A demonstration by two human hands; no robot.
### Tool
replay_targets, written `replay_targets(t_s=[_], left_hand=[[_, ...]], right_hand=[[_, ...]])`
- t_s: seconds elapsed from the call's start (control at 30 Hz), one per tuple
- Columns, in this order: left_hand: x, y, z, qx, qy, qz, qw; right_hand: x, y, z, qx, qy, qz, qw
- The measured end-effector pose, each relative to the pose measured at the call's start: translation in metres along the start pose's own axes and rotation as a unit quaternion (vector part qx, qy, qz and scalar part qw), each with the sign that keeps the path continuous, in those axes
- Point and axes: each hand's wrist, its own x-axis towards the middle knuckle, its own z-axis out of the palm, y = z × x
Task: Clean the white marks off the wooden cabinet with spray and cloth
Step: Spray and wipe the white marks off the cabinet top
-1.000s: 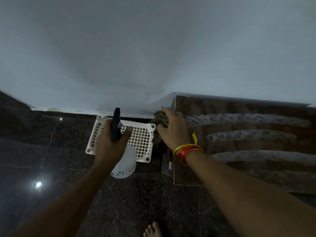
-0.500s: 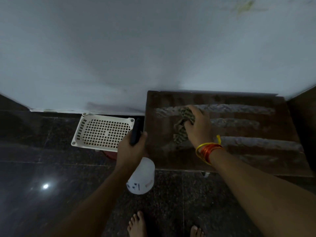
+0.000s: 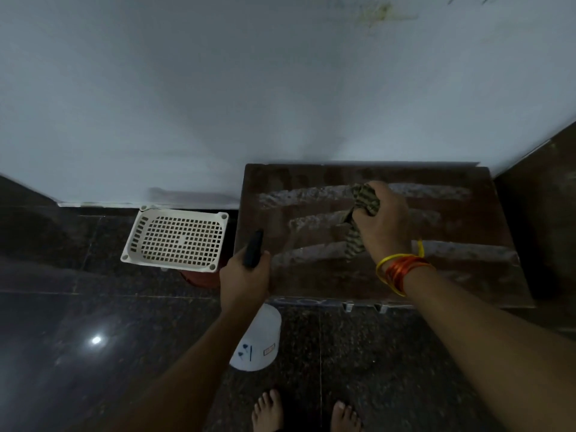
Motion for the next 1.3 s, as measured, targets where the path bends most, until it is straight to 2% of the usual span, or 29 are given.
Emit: replay_targets(t_s=[0.23,0.4,0.5,0.6,0.7,0.8,0.93,1.03,1.17,1.3], left_hand=[[-0.012,-0.012,-0.006,0.028,0.009,0.003,1.000],[-0.020,-0.015,-0.014,0.043,-0.020,0.008,0.999],[-0.025,-0.020,-0.018,0.103,-0.049,0.062,0.992],[-0.027,-0.026,-0.019,0.203,-0.104,0.160,0.960],[-0.027,-0.027,-0.020,0.319,-0.149,0.224,0.909],[-0.023,-0.026,-0.022,0.380,-0.188,0.268,0.865],[-0.024,-0.026,-0.023,0.433,-0.225,0.289,0.824],[-0.029,-0.033,-0.025,0.440,-0.239,0.287,0.817],[-0.035,-0.038,-0.029,0.417,-0.239,0.287,0.829],[-0.034,-0.039,-0.043,0.456,-0.238,0.253,0.819]], right_hand=[[-0.014,0.008,-0.015,-0.020,0.010,0.025,0.999],[-0.025,0.008,-0.021,-0.035,0.016,0.023,0.999],[-0.030,0.010,-0.021,-0.049,0.018,0.025,0.998],[-0.033,0.014,-0.019,-0.054,0.020,0.021,0.998],[-0.036,0.018,-0.019,-0.053,0.016,0.030,0.998],[-0.038,0.025,-0.021,-0.052,0.005,0.030,0.998],[-0.037,0.037,-0.026,-0.053,0.006,0.032,0.998],[-0.036,0.042,-0.031,-0.046,0.008,0.040,0.998],[-0.034,0.045,-0.038,-0.059,0.014,0.045,0.997],[-0.031,0.050,-0.043,-0.068,0.017,0.047,0.996]])
